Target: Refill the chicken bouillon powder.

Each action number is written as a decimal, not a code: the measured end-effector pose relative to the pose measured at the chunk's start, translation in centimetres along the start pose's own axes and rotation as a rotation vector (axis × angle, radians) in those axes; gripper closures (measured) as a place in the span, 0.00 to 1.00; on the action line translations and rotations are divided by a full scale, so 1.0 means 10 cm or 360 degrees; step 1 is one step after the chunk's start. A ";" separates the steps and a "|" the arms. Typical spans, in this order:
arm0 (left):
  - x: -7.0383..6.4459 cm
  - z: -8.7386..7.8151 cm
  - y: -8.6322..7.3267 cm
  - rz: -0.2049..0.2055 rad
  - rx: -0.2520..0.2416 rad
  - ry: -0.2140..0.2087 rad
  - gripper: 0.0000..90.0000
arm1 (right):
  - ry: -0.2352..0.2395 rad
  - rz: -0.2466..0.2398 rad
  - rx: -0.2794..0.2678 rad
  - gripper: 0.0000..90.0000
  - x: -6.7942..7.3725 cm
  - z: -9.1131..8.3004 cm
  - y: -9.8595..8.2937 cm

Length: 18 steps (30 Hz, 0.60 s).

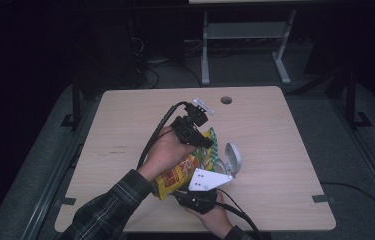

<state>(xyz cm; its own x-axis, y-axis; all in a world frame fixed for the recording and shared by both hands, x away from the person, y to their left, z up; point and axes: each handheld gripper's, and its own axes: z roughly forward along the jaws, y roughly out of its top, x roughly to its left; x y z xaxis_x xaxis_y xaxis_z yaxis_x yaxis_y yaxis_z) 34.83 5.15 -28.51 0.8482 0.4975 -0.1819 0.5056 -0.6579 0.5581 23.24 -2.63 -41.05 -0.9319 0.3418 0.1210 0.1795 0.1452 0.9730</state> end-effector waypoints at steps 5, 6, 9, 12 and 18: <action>0.00 0.00 0.00 0.0001 0.0005 0.0003 1.00 | 0.0002 -0.0003 -0.0004 1.00 0.00 0.00 0.00; 0.00 0.00 0.00 0.0000 0.0007 0.0005 1.00 | 0.0002 -0.0001 -0.0005 1.00 0.00 0.00 0.00; 0.00 0.00 0.01 -0.0001 0.0005 0.0006 1.00 | 0.0003 0.0002 -0.0007 1.00 0.00 0.00 0.00; 0.00 0.00 0.01 0.0000 0.0009 0.0006 1.00 | 0.0004 0.0003 -0.0006 1.00 0.00 0.00 0.00; -0.01 0.00 0.02 0.0000 0.0008 0.0013 1.00 | 0.0003 0.0001 -0.0011 1.00 0.00 0.00 0.01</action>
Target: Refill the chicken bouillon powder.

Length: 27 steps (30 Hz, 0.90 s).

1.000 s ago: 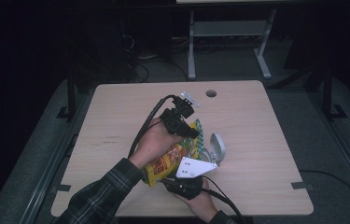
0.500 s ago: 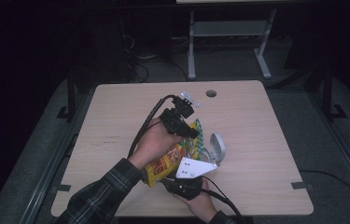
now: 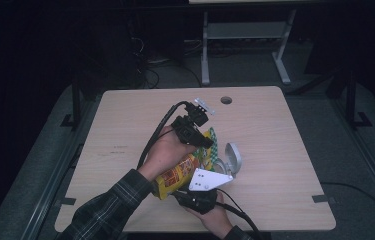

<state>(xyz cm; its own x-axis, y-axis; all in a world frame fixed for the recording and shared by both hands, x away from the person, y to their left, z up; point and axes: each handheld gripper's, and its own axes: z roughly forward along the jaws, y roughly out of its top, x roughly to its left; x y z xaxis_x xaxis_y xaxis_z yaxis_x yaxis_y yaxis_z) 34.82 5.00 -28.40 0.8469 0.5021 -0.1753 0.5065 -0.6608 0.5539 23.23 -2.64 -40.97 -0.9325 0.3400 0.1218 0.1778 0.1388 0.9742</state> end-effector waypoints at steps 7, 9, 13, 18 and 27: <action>-0.01 -0.01 0.00 0.0005 0.0002 0.0009 1.00 | 0.0002 -0.0002 -0.0002 1.00 0.00 0.00 0.00; -0.01 -0.01 0.00 -0.0002 0.0002 0.0017 1.00 | 0.0005 0.0000 -0.0002 1.00 0.00 0.00 0.01; -0.01 -0.03 0.01 -0.0008 0.0010 0.0029 1.00 | 0.0014 0.0003 -0.0007 1.00 0.00 0.00 0.02; -0.01 -0.04 0.01 -0.0018 0.0011 0.0041 1.00 | 0.0024 -0.0004 -0.0010 1.00 0.00 0.00 0.03; 0.01 -0.05 0.01 -0.0027 0.0022 0.0051 1.00 | 0.0030 -0.0007 -0.0010 1.00 -0.01 0.01 0.04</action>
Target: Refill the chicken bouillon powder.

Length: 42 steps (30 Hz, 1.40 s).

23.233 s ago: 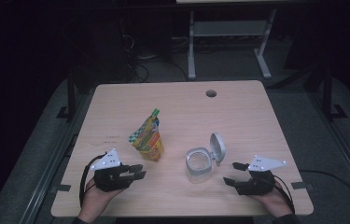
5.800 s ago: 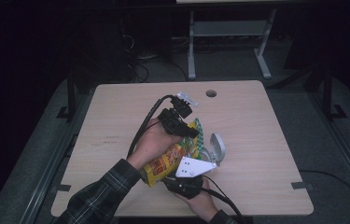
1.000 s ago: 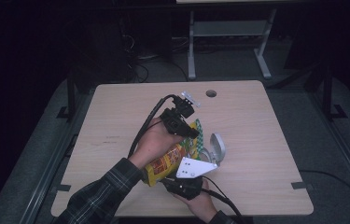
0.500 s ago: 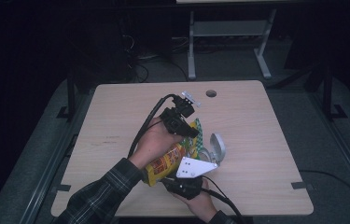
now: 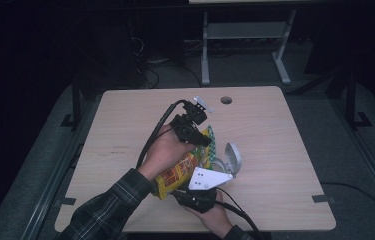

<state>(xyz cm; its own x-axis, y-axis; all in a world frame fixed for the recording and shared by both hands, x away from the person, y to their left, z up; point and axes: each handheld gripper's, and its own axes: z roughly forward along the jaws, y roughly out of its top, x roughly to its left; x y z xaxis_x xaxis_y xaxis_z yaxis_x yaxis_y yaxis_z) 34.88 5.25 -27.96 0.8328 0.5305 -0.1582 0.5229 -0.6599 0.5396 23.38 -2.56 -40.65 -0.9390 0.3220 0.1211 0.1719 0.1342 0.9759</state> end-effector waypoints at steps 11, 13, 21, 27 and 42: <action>0.02 0.01 -0.01 -0.0010 0.0005 0.0001 1.00 | 0.0003 0.0006 0.0006 1.00 0.00 0.01 -0.01; 0.02 0.01 -0.02 -0.0012 0.0005 0.0000 1.00 | 0.0005 0.0007 0.0008 1.00 0.00 0.02 -0.01; 0.02 0.01 -0.02 -0.0008 0.0008 0.0003 1.00 | 0.0007 0.0007 0.0007 1.00 0.01 0.02 -0.01; 0.00 0.01 -0.01 -0.0004 0.0010 0.0008 1.00 | 0.0003 0.0008 0.0004 1.00 0.01 0.01 0.00; -0.03 0.02 0.03 0.0000 0.0014 0.0019 1.00 | -0.0001 0.0016 -0.0018 1.00 0.00 -0.01 0.01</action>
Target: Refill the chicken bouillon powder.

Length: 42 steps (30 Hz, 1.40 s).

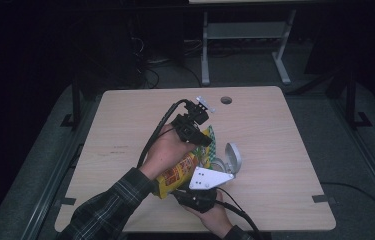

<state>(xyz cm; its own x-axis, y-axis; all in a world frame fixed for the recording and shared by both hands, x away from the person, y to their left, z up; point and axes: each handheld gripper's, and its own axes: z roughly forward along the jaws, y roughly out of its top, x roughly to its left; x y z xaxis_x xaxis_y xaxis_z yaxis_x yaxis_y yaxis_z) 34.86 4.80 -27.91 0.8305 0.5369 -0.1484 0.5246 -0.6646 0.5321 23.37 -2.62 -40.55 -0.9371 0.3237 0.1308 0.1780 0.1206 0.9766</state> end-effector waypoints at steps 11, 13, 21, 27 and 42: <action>-0.01 0.00 0.01 0.0008 0.0009 0.0008 1.00 | 0.0001 0.0010 -0.0006 1.00 0.00 -0.01 0.00; -0.01 0.00 0.01 0.0009 0.0010 0.0008 1.00 | 0.0002 0.0009 -0.0006 1.00 0.00 -0.01 0.00; -0.01 0.01 0.01 0.0005 0.0010 0.0012 1.00 | 0.0005 0.0012 -0.0008 1.00 0.00 0.00 0.00; -0.01 0.01 0.01 0.0004 0.0013 0.0012 1.00 | 0.0007 0.0014 -0.0007 1.00 0.00 0.00 0.00; -0.01 0.01 0.00 0.0002 0.0002 0.0012 1.00 | 0.0011 0.0008 -0.0007 1.00 0.00 0.00 0.00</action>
<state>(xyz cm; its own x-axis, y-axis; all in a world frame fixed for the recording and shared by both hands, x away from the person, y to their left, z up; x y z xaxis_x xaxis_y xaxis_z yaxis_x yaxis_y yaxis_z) 34.81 4.73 -27.98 0.8297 0.5400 -0.1415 0.5239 -0.6659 0.5311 23.41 -2.66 -40.52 -0.9382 0.3177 0.1371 0.1815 0.1147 0.9767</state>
